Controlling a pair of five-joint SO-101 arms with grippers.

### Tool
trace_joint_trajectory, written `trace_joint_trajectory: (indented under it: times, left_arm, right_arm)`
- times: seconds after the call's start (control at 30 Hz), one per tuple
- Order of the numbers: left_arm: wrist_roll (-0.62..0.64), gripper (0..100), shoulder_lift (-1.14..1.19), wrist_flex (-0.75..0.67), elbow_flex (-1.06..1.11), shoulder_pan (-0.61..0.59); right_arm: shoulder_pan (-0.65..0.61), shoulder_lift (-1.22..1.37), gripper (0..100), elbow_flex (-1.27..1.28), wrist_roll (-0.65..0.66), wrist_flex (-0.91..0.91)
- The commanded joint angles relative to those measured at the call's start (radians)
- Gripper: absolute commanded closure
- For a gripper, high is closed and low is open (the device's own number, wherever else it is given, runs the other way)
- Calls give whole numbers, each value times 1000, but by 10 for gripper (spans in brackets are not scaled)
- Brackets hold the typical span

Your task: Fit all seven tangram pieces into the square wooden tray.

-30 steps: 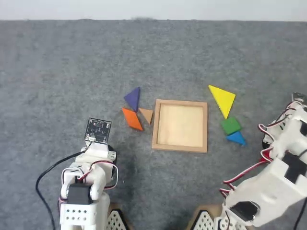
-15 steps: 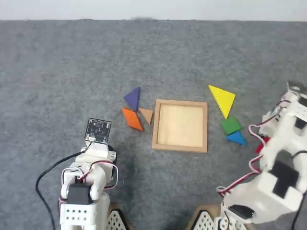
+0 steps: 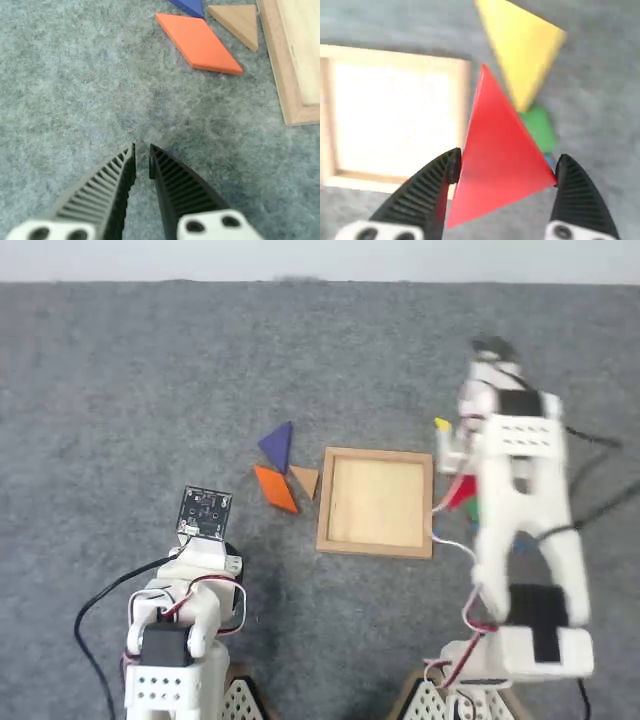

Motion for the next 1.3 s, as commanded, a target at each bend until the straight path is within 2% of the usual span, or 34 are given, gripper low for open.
trace_joint_trajectory:
  times: [0.0,0.37,0.8,1.27]
  left_arm:
    - [-8,953,-17,5,-5,-5]
    - [-8,953,-17,5,-5,-5]
    - [-8,953,-17,5,-5,-5]
    - [-8,953,-17,5,-5,-5]
  right_arm:
    - [-111,82,772,-140,-71,27]
    - [-355,354,772,-318,-356,4]
    - [-435,394,772,-321,-358,15]
    - [-433,398,769,-304,-354,13]
